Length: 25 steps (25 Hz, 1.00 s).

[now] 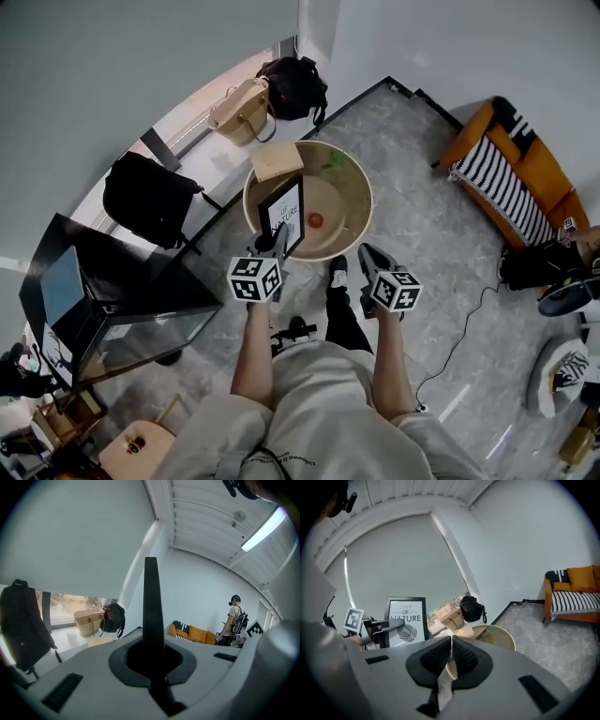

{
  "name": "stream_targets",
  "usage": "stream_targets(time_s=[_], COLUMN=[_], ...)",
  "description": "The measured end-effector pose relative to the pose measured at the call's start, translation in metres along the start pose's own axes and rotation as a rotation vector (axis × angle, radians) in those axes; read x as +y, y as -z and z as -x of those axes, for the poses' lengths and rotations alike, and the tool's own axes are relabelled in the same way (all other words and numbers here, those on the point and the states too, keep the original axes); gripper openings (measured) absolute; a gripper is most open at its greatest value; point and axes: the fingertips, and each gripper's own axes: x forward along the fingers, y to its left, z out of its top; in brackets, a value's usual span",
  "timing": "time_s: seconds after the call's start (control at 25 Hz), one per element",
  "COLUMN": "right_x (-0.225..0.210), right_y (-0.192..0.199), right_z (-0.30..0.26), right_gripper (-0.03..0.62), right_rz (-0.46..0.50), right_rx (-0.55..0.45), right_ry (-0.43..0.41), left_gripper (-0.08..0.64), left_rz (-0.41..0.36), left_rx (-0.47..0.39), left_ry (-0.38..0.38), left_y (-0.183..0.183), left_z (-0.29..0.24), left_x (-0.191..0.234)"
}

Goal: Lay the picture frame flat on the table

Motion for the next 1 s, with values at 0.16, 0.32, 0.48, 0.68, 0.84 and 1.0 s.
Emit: stream_targets(time_s=[0.16,0.32,0.48,0.68,0.84,1.0], right_x=[-0.002,-0.002,-0.008,-0.027,-0.060,-0.106], right_y=[-0.018,-0.034,-0.054,-0.092,-0.122,-0.138], right_z=[-0.030,-0.068,-0.110,-0.156,-0.192,-0.231], right_gripper=[0.035,0.035,0.035,0.035,0.035,0.035], right_rz=[-0.018,-0.029,-0.020,-0.001,-0.002,-0.083], right_rx=[-0.010,-0.001,0.027,0.045,0.075,0.092], right_ry=[-0.027,-0.082,-0.139,-0.200,-0.225,-0.203], left_gripper=[0.028,0.028,0.028,0.028,0.028,0.028], left_rz=[0.021,0.018,0.046,0.100,0.098,0.124], left_rx=[-0.006,0.002,0.007,-0.003,0.044,0.135], left_ry=[-0.034,-0.069,-0.125,-0.170,-0.232,-0.282], left_y=[-0.010,-0.019,-0.028,-0.043,-0.044,-0.019], left_z=[-0.007,-0.025,-0.051,-0.096,-0.138,-0.173], left_x=[0.014,0.028,0.049,0.066,0.079,0.102])
